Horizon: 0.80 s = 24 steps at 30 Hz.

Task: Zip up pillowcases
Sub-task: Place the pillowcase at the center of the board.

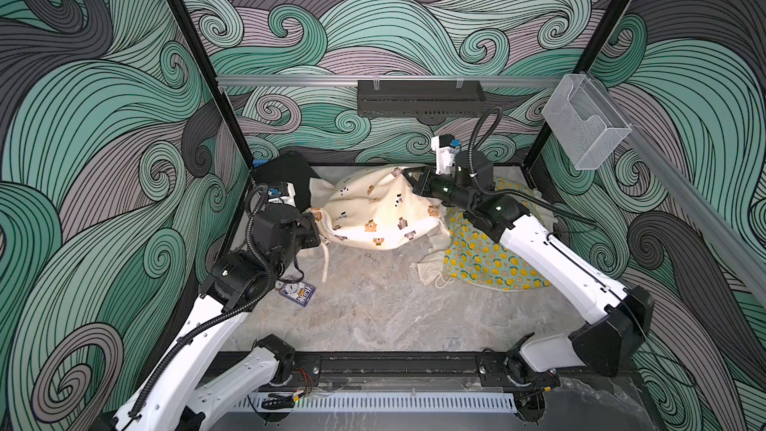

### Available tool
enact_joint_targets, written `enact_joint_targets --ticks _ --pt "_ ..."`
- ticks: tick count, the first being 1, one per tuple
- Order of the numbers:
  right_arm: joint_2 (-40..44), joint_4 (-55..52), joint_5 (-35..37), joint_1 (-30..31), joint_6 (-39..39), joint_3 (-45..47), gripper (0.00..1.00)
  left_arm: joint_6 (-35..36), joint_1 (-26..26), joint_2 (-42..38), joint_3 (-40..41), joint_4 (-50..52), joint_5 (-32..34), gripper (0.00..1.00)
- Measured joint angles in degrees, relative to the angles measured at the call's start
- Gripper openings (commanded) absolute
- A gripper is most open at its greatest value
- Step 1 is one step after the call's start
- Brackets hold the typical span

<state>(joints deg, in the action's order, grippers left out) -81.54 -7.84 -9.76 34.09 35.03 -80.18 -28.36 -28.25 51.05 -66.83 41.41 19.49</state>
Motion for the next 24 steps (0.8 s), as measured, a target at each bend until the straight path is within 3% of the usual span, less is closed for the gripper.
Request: enact_joint_targets --ticks 6,15,24 --pt "-3.1 3.15 0.94 -0.28 -0.81 2.27 0.0 -1.42 0.0 2.69 7.23 -5.27 1.22 0.0" --pt "-18.84 7.61 -2.51 2.1 -1.05 8.57 0.0 -6.47 0.07 2.34 18.38 -5.64 4.92 0.0" --pt "-30.34 8.09 -3.5 5.62 -1.55 1.31 0.0 -10.62 0.87 -0.85 22.49 -7.63 6.05 0.0"
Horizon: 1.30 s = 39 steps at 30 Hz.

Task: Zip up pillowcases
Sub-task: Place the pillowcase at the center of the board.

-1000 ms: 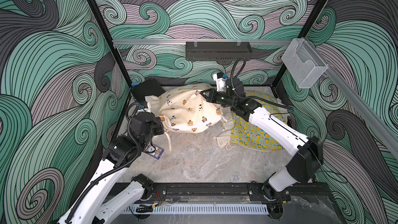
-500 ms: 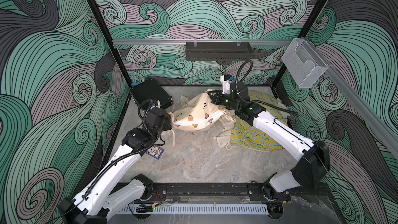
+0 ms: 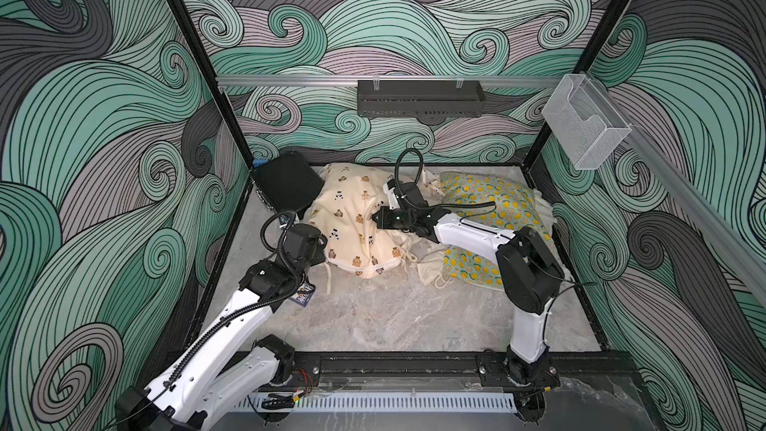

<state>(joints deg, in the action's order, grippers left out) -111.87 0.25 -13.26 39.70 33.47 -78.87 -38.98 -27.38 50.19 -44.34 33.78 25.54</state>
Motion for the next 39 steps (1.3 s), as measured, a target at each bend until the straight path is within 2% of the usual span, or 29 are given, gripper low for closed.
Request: enact_joint_targets --ticks 9,11,13,16,19,22,31,35,39 --pt "1.44 -0.35 2.54 1.51 -0.68 4.42 0.0 -1.51 0.48 3.19 3.26 0.07 -3.87 0.0" --pt "2.34 -0.37 2.56 1.68 -0.68 5.84 0.09 -1.55 0.48 2.56 3.78 -0.11 -3.52 0.02" --pt "3.5 0.48 2.54 1.97 -0.52 7.87 0.17 -1.6 0.48 1.38 4.83 0.11 -2.51 0.19" --pt "6.23 1.33 2.54 2.86 -0.42 11.76 0.32 -1.73 0.7 -1.53 5.97 0.9 -1.07 0.37" --pt "9.05 0.2 2.78 3.43 -0.52 12.9 0.39 -1.36 0.76 -5.03 6.16 1.33 0.28 0.49" --pt "12.13 -0.68 2.91 3.5 -1.27 12.92 0.55 -1.09 0.85 -7.02 5.9 1.81 1.88 0.62" --pt "24.37 -4.31 6.27 0.66 -3.19 15.67 0.86 1.9 0.87 -6.62 0.72 4.0 6.45 0.94" --pt "29.73 -7.13 9.22 -2.56 -4.74 15.87 0.98 2.49 1.01 -4.57 -2.34 2.89 7.82 0.99" --pt "35.69 -10.32 12.76 -7.8 -6.45 16.7 0.99 2.38 2.49 -0.09 -4.7 -0.81 9.18 0.99"
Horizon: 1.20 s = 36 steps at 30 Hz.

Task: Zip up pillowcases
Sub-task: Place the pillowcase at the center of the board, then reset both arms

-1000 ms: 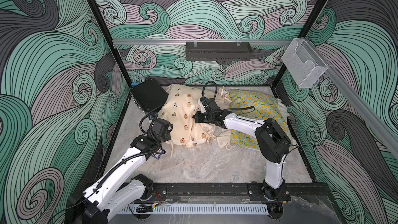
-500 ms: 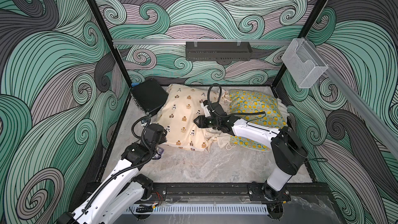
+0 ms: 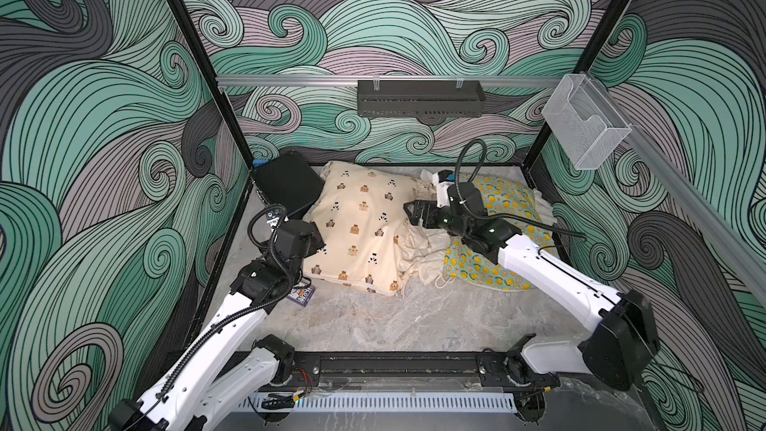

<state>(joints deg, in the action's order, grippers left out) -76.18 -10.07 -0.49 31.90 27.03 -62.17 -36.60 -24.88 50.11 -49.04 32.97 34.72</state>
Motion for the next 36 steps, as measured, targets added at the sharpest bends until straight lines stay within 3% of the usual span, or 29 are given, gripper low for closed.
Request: enact_joint_targets --ticks 6,13,19,24,29,36 --pt "6.88 -1.64 9.16 -10.99 -2.99 4.22 0.99 0.5 4.02 7.37 0.59 -9.42 3.32 0.99" --pt "8.5 2.82 20.48 -22.45 -8.94 16.96 0.99 4.37 14.43 17.79 5.81 -20.26 6.43 0.99" --pt "5.44 14.71 26.18 -23.91 -16.33 25.79 0.99 12.17 19.96 18.97 10.47 -30.58 5.42 0.99" --pt "-2.97 26.49 27.21 -24.48 -20.9 29.24 0.99 15.65 24.76 26.75 11.41 -37.09 1.2 0.99" --pt "-10.4 39.56 25.46 -24.74 -24.72 32.92 0.99 20.92 25.14 30.34 14.86 -44.63 -2.12 0.99" --pt "-10.19 51.93 19.34 -26.29 -27.06 38.88 0.99 25.51 25.14 32.48 19.91 -57.92 -6.34 0.99"
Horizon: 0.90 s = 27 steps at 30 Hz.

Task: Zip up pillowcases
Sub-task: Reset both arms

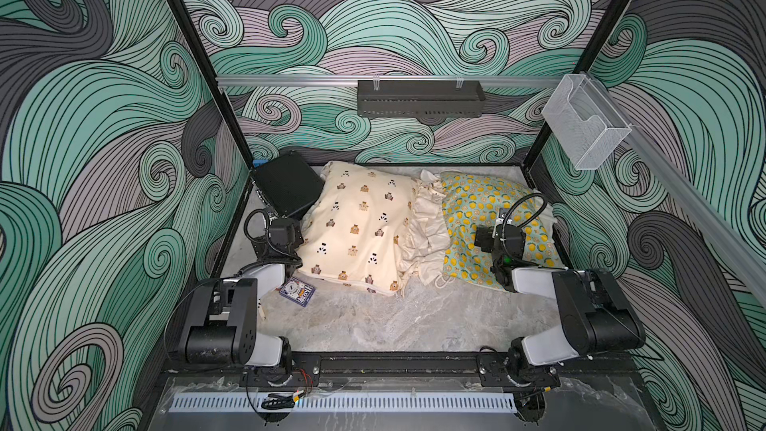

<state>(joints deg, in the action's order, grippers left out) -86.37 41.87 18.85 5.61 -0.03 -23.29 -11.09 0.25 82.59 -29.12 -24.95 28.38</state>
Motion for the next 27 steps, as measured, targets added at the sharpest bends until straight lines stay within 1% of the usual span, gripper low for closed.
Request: enact_joint_targets --ticks 3,8,11,13,27 --pt "-1.38 5.68 -2.54 -0.07 -1.11 2.14 0.99 1.18 -0.02 0.46 1.97 -4.46 -1.53 0.99" --pt "-2.05 6.86 -6.14 -1.55 -1.2 1.97 0.99 3.15 -0.02 0.98 4.07 -9.99 -4.68 0.99" --pt "-2.03 7.23 -7.15 -2.19 -1.07 1.88 0.99 4.59 -0.02 4.09 5.75 -15.96 -6.25 0.99" --pt "-2.03 7.23 -7.5 -2.25 -1.07 1.88 0.99 4.61 0.0 4.79 5.53 -14.67 -6.64 0.99" --pt "-2.03 7.19 -8.46 -2.32 -1.07 1.79 0.99 4.63 0.02 4.85 4.63 -14.86 -7.45 0.98"
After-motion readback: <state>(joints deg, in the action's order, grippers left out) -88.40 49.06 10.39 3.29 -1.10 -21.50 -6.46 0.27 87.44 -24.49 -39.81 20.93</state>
